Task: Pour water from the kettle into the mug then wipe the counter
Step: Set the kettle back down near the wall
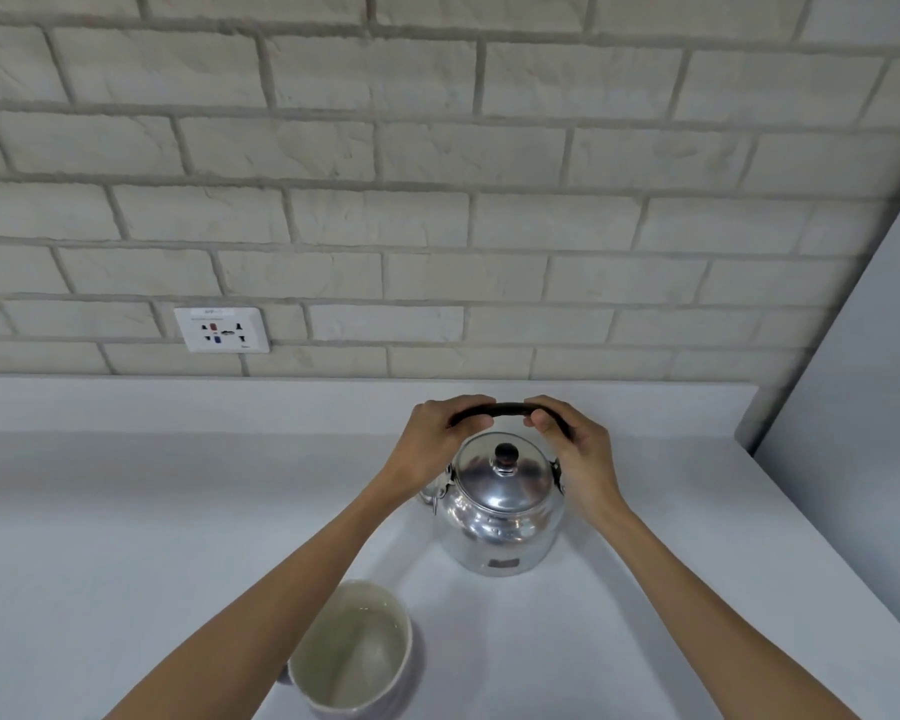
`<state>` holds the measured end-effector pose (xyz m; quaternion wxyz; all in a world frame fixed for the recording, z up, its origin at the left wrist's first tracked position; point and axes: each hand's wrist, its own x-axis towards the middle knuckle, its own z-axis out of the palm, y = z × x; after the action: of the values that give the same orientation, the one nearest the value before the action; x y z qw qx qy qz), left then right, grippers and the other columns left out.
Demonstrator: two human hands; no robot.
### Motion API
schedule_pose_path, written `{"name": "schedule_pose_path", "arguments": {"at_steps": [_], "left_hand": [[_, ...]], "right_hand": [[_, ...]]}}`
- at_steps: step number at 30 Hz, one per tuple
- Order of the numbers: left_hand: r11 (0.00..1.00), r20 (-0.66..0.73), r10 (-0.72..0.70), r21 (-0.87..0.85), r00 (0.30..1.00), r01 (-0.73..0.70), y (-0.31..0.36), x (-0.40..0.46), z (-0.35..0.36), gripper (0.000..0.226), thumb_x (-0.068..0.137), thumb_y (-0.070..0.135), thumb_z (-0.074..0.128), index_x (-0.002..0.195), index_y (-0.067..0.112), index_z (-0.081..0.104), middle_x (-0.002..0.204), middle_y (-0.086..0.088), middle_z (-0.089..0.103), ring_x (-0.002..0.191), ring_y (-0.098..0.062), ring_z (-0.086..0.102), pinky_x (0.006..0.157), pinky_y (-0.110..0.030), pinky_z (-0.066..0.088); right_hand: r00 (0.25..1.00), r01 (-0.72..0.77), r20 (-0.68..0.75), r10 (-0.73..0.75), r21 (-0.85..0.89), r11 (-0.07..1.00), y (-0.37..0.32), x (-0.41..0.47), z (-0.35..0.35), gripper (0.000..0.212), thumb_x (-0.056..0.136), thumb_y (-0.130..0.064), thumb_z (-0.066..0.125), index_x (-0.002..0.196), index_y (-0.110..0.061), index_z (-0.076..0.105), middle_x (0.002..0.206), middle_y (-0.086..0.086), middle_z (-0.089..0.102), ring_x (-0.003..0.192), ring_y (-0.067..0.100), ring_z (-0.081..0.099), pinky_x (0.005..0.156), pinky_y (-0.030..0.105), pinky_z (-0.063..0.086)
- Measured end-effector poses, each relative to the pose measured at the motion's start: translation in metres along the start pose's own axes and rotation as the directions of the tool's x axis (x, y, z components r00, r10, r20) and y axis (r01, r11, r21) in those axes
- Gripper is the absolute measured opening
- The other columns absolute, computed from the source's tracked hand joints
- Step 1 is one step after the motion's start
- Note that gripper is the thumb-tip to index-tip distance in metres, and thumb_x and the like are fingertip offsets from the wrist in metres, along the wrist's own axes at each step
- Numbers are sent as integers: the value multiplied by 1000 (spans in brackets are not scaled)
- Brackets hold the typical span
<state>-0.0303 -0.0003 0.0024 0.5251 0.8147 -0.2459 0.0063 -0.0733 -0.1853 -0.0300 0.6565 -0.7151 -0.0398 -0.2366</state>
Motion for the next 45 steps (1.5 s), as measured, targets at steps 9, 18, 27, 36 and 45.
{"name": "schedule_pose_path", "arguments": {"at_steps": [9,18,27,36,45], "left_hand": [[996,-24,39,76,999,-37,-18,35,2,23,90,16,62,111,14,69,73,13,64,57,12,53,59,-6,38],[989,-2,118,85,993,-117,-18,50,0,19,90,10,58,104,15,70,66,17,59,55,6,50,59,-8,37],[1000,76,24,3,997,-25,-16,52,-8,52,85,18,68,134,20,51,131,-1,60,116,-12,57,95,-19,43],[997,105,21,-80,994,-12,20,19,-28,74,78,32,75,141,37,37,148,7,40,133,-9,39,101,-28,35],[998,74,54,-45,996,-51,55,-82,-50,37,82,25,71,118,18,64,123,3,64,112,-13,58,91,-24,50]], "right_hand": [[1000,-28,-5,28,-11,1000,17,32,7,12,89,-20,65,94,-28,71,91,-3,73,89,8,66,80,13,47],[1000,1,-3,-1,-27,1000,25,49,8,13,89,-17,64,97,-25,71,92,-4,72,90,9,65,85,21,48],[983,-72,161,92,-123,990,2,51,-8,24,84,-29,70,108,-31,71,113,-19,69,108,-7,59,91,12,41],[978,-57,195,79,-114,992,-60,32,-16,37,82,-31,72,118,-35,65,135,-17,56,128,-1,46,105,19,34],[994,1,113,-1,-2,1000,-111,-53,-9,16,91,-16,62,105,-20,69,84,-2,77,80,11,71,78,18,53]]}}
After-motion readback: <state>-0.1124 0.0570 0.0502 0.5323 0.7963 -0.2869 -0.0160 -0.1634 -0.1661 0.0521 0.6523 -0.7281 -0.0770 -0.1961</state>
